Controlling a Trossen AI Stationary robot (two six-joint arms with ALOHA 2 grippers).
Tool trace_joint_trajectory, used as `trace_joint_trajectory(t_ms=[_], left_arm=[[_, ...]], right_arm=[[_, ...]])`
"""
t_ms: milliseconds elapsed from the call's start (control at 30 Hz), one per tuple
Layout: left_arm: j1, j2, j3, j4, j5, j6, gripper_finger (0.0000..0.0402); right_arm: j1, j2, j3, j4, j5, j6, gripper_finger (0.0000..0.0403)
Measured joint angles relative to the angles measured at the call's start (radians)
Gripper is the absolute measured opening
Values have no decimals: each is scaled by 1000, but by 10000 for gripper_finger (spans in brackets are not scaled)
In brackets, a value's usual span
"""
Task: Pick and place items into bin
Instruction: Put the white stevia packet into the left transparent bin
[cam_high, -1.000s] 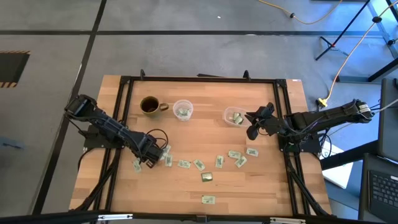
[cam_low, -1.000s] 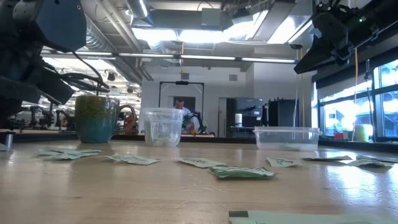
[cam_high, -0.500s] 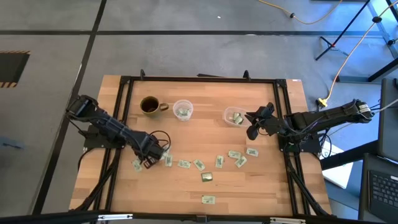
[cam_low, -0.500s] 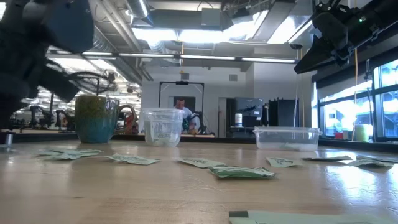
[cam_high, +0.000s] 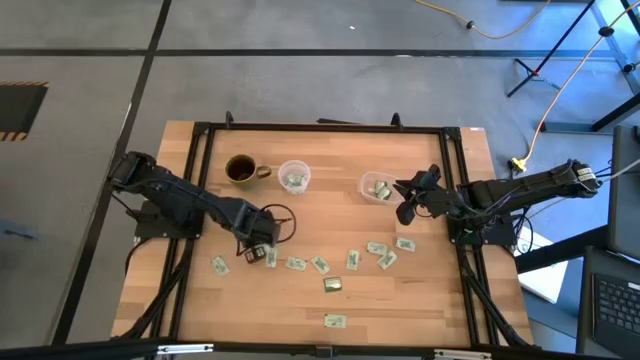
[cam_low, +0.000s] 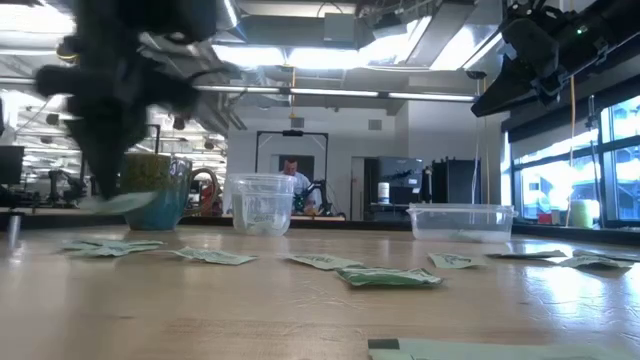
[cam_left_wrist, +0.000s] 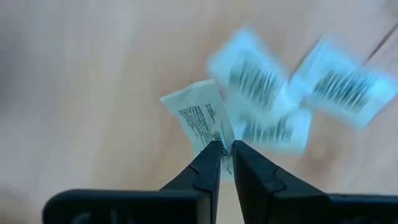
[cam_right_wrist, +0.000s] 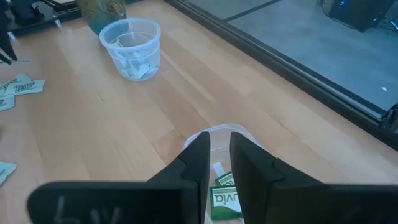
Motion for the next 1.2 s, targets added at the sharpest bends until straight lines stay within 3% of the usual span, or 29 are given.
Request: trace_joint_trajectory(t_ms=[300, 500, 867, 1200], left_arm=[[106, -2, 97, 275, -245, 492, 36], [200, -2, 97, 425, -440, 614, 36], [391, 36, 96, 453, -334, 637, 31], [445, 56, 96, 454, -281, 709, 39]], right_arm=[[0, 0, 0, 0, 0, -13, 67], [0, 0, 0, -1, 0, -13, 67], [0, 0, 0, -5, 0, -13, 67], [0, 0, 0, -8, 0, -13, 67]])
